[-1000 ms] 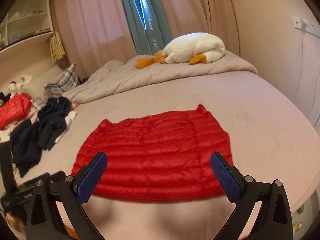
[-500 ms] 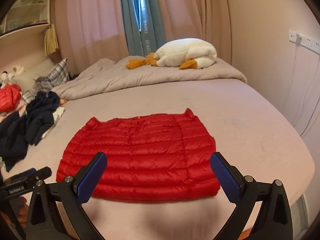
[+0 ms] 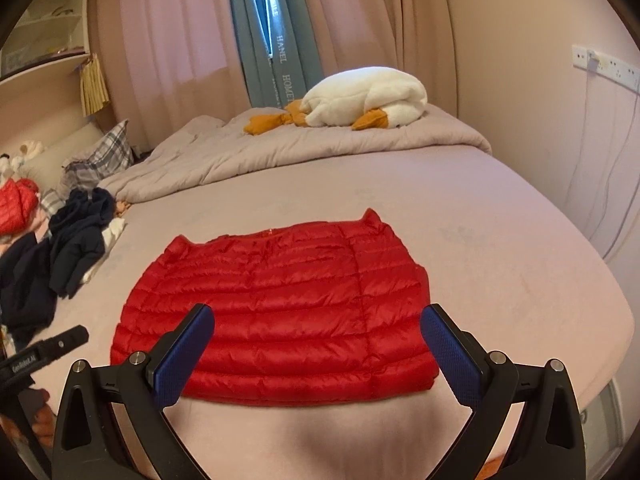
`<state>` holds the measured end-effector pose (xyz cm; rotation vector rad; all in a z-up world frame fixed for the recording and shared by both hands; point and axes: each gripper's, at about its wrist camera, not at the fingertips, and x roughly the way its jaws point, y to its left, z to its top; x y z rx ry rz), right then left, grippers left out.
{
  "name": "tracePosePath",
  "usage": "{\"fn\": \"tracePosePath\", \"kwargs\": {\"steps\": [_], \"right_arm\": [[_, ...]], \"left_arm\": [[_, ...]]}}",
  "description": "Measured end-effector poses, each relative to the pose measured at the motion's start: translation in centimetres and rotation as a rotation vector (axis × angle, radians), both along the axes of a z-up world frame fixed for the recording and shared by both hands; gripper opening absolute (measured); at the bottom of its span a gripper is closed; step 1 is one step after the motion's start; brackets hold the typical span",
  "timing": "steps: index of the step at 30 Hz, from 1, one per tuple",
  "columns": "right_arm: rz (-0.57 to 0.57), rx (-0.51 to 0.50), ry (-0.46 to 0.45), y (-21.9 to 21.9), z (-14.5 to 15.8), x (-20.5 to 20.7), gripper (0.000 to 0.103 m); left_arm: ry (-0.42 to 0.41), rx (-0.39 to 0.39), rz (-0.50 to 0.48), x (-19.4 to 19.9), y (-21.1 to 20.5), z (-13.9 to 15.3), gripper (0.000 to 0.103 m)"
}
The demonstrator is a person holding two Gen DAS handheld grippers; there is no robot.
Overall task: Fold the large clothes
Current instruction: 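Grasp the folded jacket with both grippers and lift it off the bed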
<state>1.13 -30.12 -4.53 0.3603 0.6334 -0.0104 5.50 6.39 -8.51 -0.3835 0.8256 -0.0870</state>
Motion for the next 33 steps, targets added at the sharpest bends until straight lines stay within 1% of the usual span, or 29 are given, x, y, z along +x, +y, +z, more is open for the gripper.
{"fn": "tracePosePath", "kwargs": {"steps": [3, 5, 10, 13, 14, 16, 17, 18, 20, 23, 26, 28, 29, 30, 31, 32, 33], "right_arm": [[-0.001, 0.026, 0.019, -1.3, -0.8, 0.7, 0.102], [-0.018, 0.056, 0.041, -3.1, -1.9, 1.5, 0.102], [-0.041, 0.163, 0.122, -7.7, -5.2, 4.4, 0.102], [-0.068, 0.148, 0.190, -9.3, -7.3, 5.9, 0.102], [-0.055, 0.160, 0.204, -9.6, -7.9, 6.3, 0.102], [-0.022, 0.221, 0.247, -10.2, -9.6, 7.4, 0.102], [0.024, 0.274, 0.261, -10.3, -10.6, 8.0, 0.102], [0.049, 0.302, 0.273, -10.4, -11.3, 8.4, 0.102], [0.083, 0.327, 0.317, -10.1, -12.8, 9.2, 0.101], [0.126, 0.359, 0.345, -9.7, -14.4, 10.0, 0.099], [0.163, 0.443, 0.349, -9.8, -15.6, 10.5, 0.096], [0.183, 0.504, 0.353, -9.9, -16.5, 10.9, 0.096], [0.194, 0.541, 0.361, -9.8, -17.2, 11.1, 0.096], [0.201, 0.551, 0.356, -9.8, -17.4, 11.1, 0.095], [0.206, 0.547, 0.345, -9.7, -17.2, 11.1, 0.090], [0.216, 0.546, 0.336, -9.5, -16.9, 10.9, 0.086], [0.226, 0.554, 0.331, -9.5, -16.7, 10.9, 0.079]], "left_arm": [[0.025, -0.029, 0.010, 1.2, 1.3, -1.1, 0.103], [0.039, -0.061, 0.011, 2.2, 2.2, -1.9, 0.103], [0.112, -0.175, 0.016, 5.5, 4.7, -4.5, 0.102], [0.130, -0.240, 0.045, 7.5, 6.3, -6.2, 0.101], [0.147, -0.266, 0.045, 8.2, 6.7, -6.8, 0.100], [0.194, -0.338, 0.030, 9.5, 7.3, -8.3, 0.098], [0.215, -0.386, 0.006, 10.1, 7.5, -9.2, 0.096], [0.248, -0.416, -0.005, 10.6, 7.5, -10.0, 0.094], [0.285, -0.454, -0.027, 11.3, 7.4, -11.1, 0.094], [0.310, -0.507, -0.064, 12.0, 7.0, -12.2, 0.095], [0.316, -0.530, -0.089, 12.2, 6.8, -12.4, 0.095], [0.330, -0.550, -0.137, 12.4, 6.2, -12.6, 0.094], [0.339, -0.547, -0.170, 12.4, 5.6, -12.5, 0.093], [0.339, -0.529, -0.192, 12.4, 5.0, -12.4, 0.089], [0.337, -0.522, -0.205, 12.4, 4.8, -12.3, 0.084], [0.339, -0.539, -0.237, 12.4, 4.2, -12.2, 0.070], [0.351, -0.577, -0.246, 12.3, 3.8, -12.4, 0.061]]}}
